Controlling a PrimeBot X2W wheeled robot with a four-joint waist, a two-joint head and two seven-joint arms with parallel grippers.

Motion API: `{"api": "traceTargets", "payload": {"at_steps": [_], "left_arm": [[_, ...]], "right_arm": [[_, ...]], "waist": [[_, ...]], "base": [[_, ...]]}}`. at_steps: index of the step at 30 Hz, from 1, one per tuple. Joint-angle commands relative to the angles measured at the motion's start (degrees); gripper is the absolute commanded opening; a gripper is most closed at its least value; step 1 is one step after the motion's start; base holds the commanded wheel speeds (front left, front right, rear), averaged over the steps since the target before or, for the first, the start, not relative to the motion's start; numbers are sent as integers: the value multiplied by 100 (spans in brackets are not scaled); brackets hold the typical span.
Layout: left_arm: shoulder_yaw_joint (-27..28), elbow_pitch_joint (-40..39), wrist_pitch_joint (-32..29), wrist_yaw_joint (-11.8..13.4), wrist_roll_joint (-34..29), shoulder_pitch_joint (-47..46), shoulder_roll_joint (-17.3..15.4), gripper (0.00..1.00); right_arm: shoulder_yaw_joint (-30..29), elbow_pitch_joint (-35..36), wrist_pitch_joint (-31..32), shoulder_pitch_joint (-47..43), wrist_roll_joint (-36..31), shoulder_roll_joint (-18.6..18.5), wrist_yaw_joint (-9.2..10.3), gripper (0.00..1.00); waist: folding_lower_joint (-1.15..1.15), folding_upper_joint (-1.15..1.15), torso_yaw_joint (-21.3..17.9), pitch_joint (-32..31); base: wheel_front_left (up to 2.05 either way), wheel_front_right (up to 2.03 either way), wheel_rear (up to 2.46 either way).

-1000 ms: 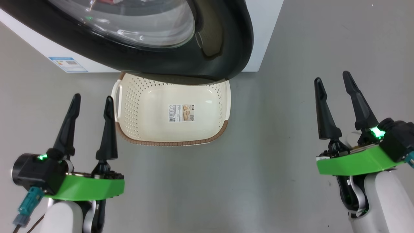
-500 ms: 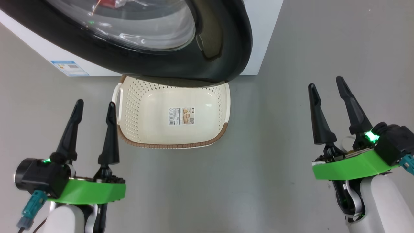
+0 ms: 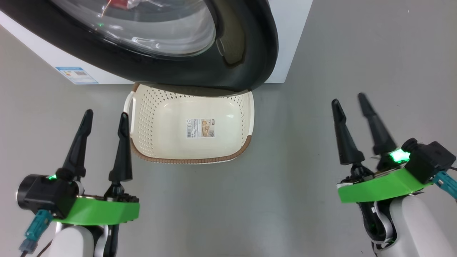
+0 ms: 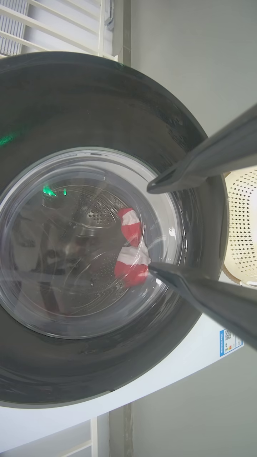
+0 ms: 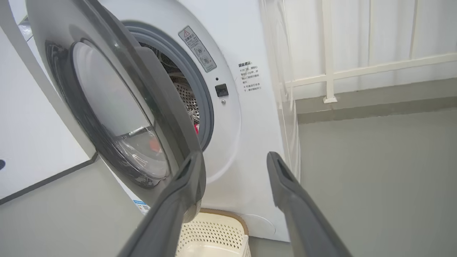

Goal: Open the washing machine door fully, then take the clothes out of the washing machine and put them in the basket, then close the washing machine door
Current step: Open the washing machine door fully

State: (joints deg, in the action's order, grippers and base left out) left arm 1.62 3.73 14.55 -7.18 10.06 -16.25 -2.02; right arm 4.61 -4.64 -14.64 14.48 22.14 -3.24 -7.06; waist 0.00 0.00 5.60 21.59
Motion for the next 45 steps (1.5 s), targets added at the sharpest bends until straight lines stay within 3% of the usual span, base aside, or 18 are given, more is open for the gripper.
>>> {"api": "traceTargets", "payload": {"at_steps": [1,10,17,28,34,45], "left_arm": [[177,-143,45,-31,-76,66,-90,100],[176,-142,45,-31,-86,25,-89,100],[180,-154,45,-31,-72,18,-88,100],[184,-128,45,-31,-20,42,-87,100],[178,-104,45,-31,7,56,-87,100],[121,-17,45,-31,31,151,-86,100]], "right_arm": [[152,84,-36,119,156,36,-43,0],[577,-778,-36,1019,2195,36,-43,0],[1369,-1473,-28,2103,4179,36,-43,0],[1287,-2134,1293,3412,6447,-171,-43,0],[1212,-2658,2481,3861,7175,-253,-43,0],[1324,-3145,4108,4183,7565,-390,-43,0]], "waist": [[0,0,-4,4],[0,0,27,36],[0,0,117,39],[0,0,295,41],[0,0,345,15],[0,0,443,-167]], "base": [[0,0,0],[0,0,0],[0,0,0],[0,0,0],[0,0,0],[0,0,0]]}}
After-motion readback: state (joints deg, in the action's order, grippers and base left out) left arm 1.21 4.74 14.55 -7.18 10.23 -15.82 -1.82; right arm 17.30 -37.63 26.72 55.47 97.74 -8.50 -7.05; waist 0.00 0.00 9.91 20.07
